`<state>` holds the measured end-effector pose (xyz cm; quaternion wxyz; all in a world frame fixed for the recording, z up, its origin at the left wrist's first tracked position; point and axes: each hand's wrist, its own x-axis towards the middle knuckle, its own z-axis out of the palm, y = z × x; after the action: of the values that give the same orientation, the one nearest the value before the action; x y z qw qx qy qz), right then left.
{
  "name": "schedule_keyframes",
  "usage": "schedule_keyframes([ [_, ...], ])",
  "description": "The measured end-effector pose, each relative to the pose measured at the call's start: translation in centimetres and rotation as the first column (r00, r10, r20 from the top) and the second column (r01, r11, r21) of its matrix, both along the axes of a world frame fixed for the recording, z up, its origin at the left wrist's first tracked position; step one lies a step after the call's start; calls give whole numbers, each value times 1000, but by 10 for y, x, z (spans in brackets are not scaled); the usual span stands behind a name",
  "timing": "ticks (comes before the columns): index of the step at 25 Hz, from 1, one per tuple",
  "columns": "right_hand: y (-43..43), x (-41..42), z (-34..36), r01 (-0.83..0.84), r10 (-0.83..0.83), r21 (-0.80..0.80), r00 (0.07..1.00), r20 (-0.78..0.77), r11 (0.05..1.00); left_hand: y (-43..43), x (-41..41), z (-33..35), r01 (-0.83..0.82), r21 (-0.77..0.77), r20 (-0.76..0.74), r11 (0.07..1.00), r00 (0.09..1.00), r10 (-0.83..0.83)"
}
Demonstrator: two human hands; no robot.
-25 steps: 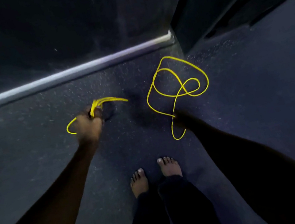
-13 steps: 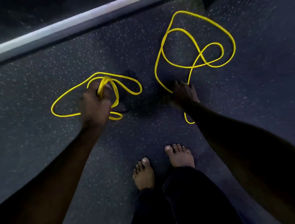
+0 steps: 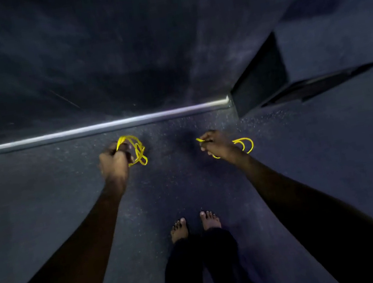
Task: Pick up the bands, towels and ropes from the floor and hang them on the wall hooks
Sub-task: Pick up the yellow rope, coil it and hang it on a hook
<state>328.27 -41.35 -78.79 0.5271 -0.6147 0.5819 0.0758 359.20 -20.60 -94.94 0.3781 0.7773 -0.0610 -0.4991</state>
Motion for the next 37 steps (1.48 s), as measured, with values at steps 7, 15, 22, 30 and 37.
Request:
schedule_keyframes([
  [7, -12, 38, 283, -219, 225, -54, 960, 164, 974, -30, -28, 436, -313, -237, -81, 920, 950, 302],
  [15, 8, 111, 531, -580, 630, -245, 707, 322, 777, 25, -22, 627, -209, -518, -90, 829, 978, 190],
  [22, 60, 179, 627, -622, 719, -381, 484, 500, 684, 33, -26, 703, 42, -556, 139, 830, 989, 43],
  [30, 99, 209, 518, -898, 926, -249, 378, -7, 364, 128, 70, 804, -327, -790, -145, 518, 922, 360],
  [37, 153, 211, 446, -913, 841, -150, 407, -356, 379, 253, 189, 860, -369, -881, -150, 295, 810, 567],
])
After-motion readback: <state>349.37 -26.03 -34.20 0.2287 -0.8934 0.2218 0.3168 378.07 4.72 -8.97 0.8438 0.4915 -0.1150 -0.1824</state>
